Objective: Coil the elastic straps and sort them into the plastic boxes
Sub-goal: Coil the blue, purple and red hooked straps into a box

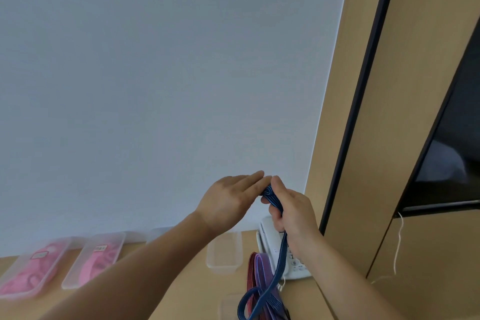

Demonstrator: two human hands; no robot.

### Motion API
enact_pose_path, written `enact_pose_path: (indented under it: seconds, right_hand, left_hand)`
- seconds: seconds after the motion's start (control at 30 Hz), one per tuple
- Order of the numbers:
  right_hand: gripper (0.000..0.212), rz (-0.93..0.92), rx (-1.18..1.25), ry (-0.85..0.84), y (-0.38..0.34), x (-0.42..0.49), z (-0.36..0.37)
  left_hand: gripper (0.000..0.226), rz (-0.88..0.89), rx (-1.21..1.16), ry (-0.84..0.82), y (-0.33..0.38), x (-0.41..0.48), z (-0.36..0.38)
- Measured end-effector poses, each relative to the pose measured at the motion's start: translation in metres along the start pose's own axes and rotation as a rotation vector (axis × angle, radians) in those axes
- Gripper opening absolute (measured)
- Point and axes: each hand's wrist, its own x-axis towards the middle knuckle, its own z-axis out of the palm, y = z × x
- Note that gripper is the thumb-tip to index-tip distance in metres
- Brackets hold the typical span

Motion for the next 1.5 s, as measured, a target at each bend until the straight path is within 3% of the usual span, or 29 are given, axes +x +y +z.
enact_pose_path:
  seconds: [0.07, 0.13, 0.23, 0.3, 0.37, 0.47, 0.63, 0.9, 1.13, 1.23, 1.33, 1.5]
  right_hand:
    - [0.049, -0.013, 0.005, 0.005, 0.002, 0.001, 0.0]
    - [0.049, -0.04, -0.004, 0.015, 0.003, 0.002, -0.001]
    - [0.047, -0.085, -0.007, 0.013, 0.006, 0.004, -0.004]
    - [0.05, -0.109, -0.021, 0.002, 0.008, 0.005, -0.006]
    - [0.055, -0.135, -0.062, 0.004, 0.01, 0.005, -0.006]
    - [0.052, -0.168, -0.101, 0.017, 0.014, 0.006, -0.005]
    - [0.048, -0.177, -0.168, 0.025, 0.017, 0.01, -0.008]
    - [0.049, -0.113, -0.205, 0.037, 0.02, 0.011, -0.009]
    - [0.064, -0.069, -0.133, 0.003, 0.011, 0.007, -0.005]
    - [0.067, -0.054, -0.107, -0.02, 0.008, 0.004, -0.003]
    - [0.069, -0.06, -0.066, -0.028, 0.008, 0.004, -0.002]
    - [0.079, -0.045, -0.034, -0.056, 0.011, 0.004, 0.0]
  left_hand:
    - [0.041, 0.007, 0.042, 0.0, -0.002, -0.003, 0.002]
    - [0.049, -0.145, -0.049, -0.06, 0.002, -0.005, 0.004]
    - [0.058, -0.743, -0.558, -0.193, 0.009, -0.001, 0.0]
    - [0.05, -1.133, -0.998, -0.219, 0.008, 0.009, -0.006]
    - [0.039, -1.288, -1.325, -0.24, 0.007, 0.019, -0.011]
    - [0.036, -1.245, -1.423, -0.273, 0.011, 0.025, -0.015]
    - [0.028, -1.266, -1.4, -0.119, 0.011, 0.026, -0.014]
    - [0.029, -1.012, -0.869, -0.131, 0.01, 0.026, -0.01]
    - [0.034, -0.664, -0.496, -0.136, 0.011, 0.012, -0.005]
    - [0.03, -0.391, -0.28, -0.055, 0.013, 0.007, -0.005]
    - [0.044, -0.15, -0.115, 0.014, 0.009, 0.005, -0.003]
    - [0.029, 0.015, 0.026, 0.011, 0.001, 0.001, 0.002]
